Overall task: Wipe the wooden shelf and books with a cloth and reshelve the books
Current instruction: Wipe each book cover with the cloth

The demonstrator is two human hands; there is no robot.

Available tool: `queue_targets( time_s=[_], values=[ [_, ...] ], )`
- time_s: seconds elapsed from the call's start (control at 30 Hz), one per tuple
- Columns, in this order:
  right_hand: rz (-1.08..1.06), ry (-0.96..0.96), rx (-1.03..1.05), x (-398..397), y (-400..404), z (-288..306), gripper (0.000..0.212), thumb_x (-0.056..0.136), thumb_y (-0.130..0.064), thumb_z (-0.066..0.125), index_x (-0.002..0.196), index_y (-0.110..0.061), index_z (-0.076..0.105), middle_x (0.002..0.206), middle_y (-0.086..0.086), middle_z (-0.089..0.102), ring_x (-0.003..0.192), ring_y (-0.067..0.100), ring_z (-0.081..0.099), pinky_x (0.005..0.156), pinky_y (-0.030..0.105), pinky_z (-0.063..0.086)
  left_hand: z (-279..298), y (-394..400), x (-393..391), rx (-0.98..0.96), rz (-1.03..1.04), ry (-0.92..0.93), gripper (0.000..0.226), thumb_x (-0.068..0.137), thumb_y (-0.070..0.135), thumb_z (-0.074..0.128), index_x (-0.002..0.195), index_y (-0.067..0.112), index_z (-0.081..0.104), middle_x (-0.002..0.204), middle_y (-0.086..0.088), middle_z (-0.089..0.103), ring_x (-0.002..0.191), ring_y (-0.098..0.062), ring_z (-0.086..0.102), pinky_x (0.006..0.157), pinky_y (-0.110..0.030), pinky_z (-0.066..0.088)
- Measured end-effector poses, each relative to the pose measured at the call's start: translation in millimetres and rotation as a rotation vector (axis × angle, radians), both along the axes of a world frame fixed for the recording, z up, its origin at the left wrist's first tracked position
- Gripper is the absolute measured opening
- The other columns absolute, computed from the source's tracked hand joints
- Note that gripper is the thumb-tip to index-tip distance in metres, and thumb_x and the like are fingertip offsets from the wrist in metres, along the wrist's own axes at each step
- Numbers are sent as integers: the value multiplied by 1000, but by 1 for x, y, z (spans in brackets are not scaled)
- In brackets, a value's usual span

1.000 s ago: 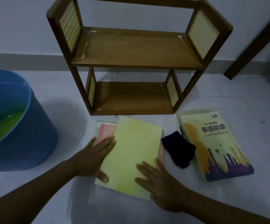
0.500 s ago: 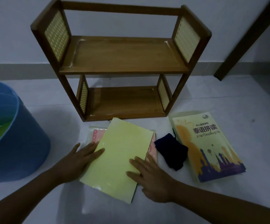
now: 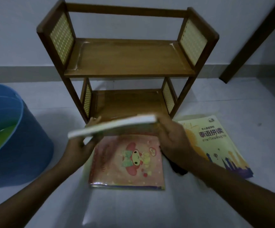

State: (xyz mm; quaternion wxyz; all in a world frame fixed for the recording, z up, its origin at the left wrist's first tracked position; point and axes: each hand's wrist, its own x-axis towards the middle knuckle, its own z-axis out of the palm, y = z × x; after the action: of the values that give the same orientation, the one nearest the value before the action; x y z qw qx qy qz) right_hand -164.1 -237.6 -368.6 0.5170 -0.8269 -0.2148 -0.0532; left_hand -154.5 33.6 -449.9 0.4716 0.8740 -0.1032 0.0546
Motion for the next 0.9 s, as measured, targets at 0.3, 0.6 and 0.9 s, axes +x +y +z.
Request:
queue_targets(
  time_s=[0.3,0.6,0.9],
  values=[
    [-214,329,204,10,-31,-41,20,99,-11,47,114,-24,50,107,-10,66,100,3,66,75,17,54,20,-54,2,-234,46,199,22,83,41,50,102,33,59,106,12,70,102,-13,67,82,-39,59],
    [-560,258,282,11,-97,-39,36,91,-5,59,120,-22,45,106,-13,62,90,-1,66,66,18,55,61,-141,16,-377,3,227,25,91,49,48,104,31,59,102,15,70,91,2,67,69,-24,59],
    [-796,412,-358,13,-238,-32,41,90,-9,55,131,-15,51,121,13,60,92,21,55,76,32,46,28,-301,39,-551,-240,732,26,94,14,50,118,14,60,113,-3,71,97,-18,70,84,-36,59]
  ],
)
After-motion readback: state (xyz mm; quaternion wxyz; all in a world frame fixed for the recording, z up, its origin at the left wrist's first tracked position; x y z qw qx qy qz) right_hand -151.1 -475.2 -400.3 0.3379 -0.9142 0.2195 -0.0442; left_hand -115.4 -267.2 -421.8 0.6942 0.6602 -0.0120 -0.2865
